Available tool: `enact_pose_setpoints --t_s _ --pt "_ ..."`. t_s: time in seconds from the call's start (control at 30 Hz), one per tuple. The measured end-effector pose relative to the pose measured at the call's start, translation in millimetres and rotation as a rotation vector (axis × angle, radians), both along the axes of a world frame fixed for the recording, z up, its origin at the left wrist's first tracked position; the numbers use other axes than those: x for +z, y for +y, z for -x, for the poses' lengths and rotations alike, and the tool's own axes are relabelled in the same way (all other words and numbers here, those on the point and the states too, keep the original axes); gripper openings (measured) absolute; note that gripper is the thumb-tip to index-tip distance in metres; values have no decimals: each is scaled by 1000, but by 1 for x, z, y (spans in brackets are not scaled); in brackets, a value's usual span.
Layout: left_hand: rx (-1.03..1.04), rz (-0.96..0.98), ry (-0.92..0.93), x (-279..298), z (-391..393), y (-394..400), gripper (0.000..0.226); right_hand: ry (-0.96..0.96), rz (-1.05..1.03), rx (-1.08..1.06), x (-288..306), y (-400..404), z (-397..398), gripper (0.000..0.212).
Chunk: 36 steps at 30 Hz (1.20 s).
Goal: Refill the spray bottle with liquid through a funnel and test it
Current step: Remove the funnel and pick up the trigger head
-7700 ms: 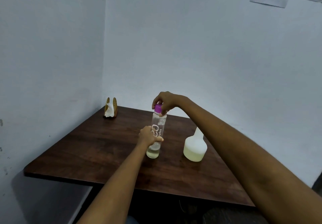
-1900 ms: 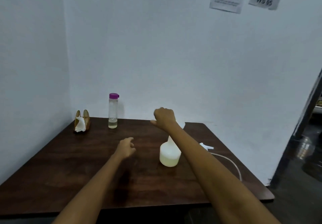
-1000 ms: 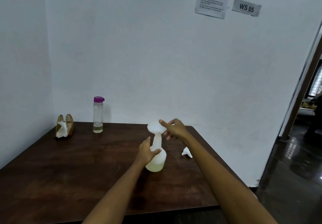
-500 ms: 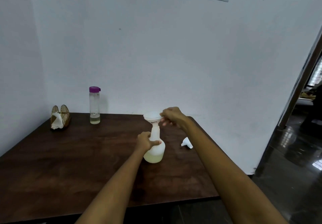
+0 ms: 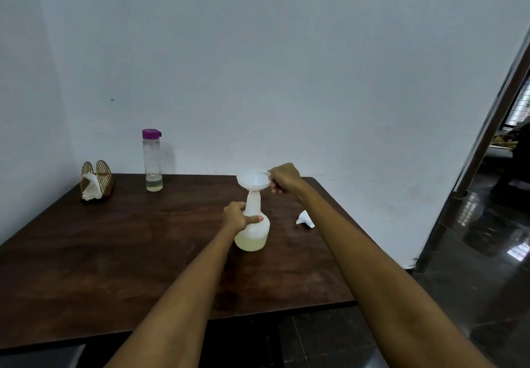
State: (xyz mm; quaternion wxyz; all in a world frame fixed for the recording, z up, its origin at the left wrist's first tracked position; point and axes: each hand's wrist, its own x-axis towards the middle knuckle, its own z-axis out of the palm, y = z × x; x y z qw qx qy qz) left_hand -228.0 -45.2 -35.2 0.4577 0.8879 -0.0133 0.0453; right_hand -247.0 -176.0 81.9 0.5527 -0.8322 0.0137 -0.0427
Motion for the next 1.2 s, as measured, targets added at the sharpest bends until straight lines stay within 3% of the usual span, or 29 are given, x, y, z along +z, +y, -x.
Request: enact_pose_setpoints --t_s 0.27,0.37,0.83,0.93,1.2 --pt "-7 13 0 -1 -1 2 39 -24 -1 10 5 2 -3 18" --pt "-15 24 1 -3 -3 2 32 -39 99 21 1 0 -4 21" --pt "-12 1 13 2 1 0 36 -48 72 32 0 -5 -2 25" --pt "-9 -3 13 2 1 -1 34 -60 152 47 -2 -7 -4 27" --pt "9 2 25 2 3 -2 43 -130 14 -5 2 -11 -6 22"
